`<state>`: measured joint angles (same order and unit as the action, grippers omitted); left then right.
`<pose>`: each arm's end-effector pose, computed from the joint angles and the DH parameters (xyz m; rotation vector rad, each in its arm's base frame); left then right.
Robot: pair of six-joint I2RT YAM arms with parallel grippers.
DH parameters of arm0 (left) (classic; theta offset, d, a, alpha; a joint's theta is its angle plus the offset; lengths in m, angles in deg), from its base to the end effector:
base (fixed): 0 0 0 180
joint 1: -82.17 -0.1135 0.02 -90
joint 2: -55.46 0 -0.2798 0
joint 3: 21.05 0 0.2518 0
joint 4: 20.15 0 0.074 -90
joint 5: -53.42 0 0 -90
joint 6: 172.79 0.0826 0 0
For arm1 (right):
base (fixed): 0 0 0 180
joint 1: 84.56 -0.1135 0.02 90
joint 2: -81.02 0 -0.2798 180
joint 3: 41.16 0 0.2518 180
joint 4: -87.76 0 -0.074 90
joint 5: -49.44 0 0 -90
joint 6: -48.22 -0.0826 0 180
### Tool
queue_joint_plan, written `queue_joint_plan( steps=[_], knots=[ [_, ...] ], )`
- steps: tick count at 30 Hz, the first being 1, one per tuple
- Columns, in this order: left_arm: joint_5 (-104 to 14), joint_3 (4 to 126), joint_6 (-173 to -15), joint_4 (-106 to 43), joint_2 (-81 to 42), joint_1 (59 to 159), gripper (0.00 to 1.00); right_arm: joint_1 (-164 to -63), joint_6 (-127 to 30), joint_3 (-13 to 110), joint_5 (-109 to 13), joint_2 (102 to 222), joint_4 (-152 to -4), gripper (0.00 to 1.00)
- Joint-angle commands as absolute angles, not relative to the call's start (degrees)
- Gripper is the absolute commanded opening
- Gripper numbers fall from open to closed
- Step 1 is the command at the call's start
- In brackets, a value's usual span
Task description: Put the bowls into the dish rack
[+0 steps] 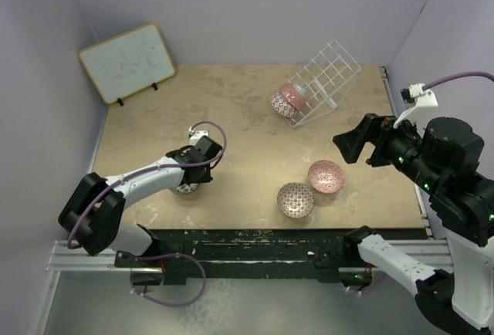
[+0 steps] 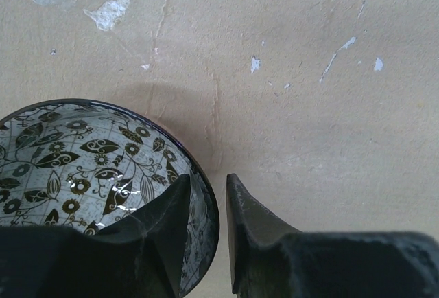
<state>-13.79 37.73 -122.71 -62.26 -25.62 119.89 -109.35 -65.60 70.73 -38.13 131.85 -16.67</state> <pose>0.2367 -0.1426 0.1589 -0.1657 2.5476 0.0374 0.1074 0.0457 0.5116 0.0148 1.8600 0.5566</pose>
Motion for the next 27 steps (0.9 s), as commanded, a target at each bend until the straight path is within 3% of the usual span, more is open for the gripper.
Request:
queue_joint_plan(
  steps=[1,6,10,18,27],
  knots=[
    [-12.2,36.6,-123.4,-60.6,-26.3,120.4,0.30,-109.4,-65.4,71.0,-37.0,131.5,-17.7,0.96],
    [-12.5,35.8,-122.7,-59.3,-26.9,120.5,0.25,-109.4,-65.5,72.0,-36.9,131.6,-17.3,0.96],
    [-13.1,36.2,-122.4,-59.6,-26.0,120.7,0.01,-109.4,-65.6,72.5,-36.7,131.8,-17.1,0.95],
    [-17.3,41.9,-119.4,-60.1,-18.5,121.0,0.00,-109.4,-65.7,72.8,-36.6,132.1,-17.8,0.95],
    [-32.4,46.8,-124.8,-42.1,-15.0,120.9,0.00,-109.5,-65.3,74.6,-35.5,132.7,-16.7,0.95]
  ],
)
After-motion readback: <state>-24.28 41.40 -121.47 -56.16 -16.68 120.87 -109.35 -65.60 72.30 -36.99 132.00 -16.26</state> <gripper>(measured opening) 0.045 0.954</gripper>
